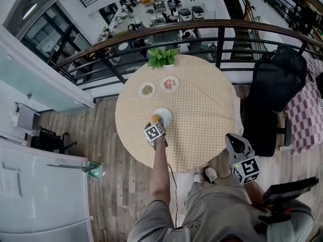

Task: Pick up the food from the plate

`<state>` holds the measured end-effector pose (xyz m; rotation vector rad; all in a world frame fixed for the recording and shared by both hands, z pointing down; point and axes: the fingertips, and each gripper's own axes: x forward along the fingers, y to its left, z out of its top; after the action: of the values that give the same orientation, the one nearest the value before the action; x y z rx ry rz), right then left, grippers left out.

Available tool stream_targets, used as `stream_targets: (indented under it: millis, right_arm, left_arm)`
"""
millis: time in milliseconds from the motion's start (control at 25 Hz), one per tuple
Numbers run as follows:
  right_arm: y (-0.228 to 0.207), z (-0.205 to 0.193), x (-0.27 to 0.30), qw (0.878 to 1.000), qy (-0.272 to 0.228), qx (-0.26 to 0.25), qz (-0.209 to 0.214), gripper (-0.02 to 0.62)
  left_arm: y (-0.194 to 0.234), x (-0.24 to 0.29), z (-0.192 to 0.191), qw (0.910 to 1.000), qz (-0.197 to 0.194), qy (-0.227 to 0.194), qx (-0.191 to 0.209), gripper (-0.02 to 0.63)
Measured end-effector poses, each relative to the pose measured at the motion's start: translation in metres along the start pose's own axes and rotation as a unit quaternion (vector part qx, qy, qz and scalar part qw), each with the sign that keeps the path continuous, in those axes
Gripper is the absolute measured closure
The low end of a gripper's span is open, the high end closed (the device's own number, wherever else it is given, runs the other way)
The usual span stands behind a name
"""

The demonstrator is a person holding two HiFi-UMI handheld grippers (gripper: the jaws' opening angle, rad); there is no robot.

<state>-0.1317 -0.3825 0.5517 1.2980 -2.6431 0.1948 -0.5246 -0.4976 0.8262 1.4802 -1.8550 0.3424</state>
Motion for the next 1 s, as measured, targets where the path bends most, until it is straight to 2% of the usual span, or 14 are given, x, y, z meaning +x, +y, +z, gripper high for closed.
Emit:
stream_targets:
  millis: [280,520,680,760,880,1000]
  right_arm:
    - [-0.012,-0.003,0.003,1.0,0.016,0.008,-0.026,0.58]
    - [-0.022,-0.019,0.005,0.998,0.031,0.011,-0.045,0.58]
    - [-0.028,-0.02,0.009,0.998,0.037,0.008,-0.053,0.58]
    - [-0.03,-0.022,0.012,0.998,0.041,0.006,-0.057,0.58]
    - [-0.03,-0.029,0.014,0.997,0.049,0.005,-0.058,0.58]
    - [-0.028,-0.032,0.016,0.997,0.054,0.007,-0.058,0.58]
  left_arm:
    - [0.024,0.05,-0.018,0.9973,0.03,0.066,-0.01,0.262]
    - [0.038,0.088,-0.046,0.9914,0.049,0.122,-0.006,0.262]
    - [0.022,0.119,-0.044,0.9916,0.002,0.129,0.009,0.262]
    - [0.027,0.131,-0.05,0.9885,0.011,0.15,0.021,0.261]
    - [0.029,0.139,-0.068,0.9822,0.009,0.187,-0.006,0.259]
    - [0.041,0.141,-0.072,0.9757,0.045,0.214,0.001,0.259]
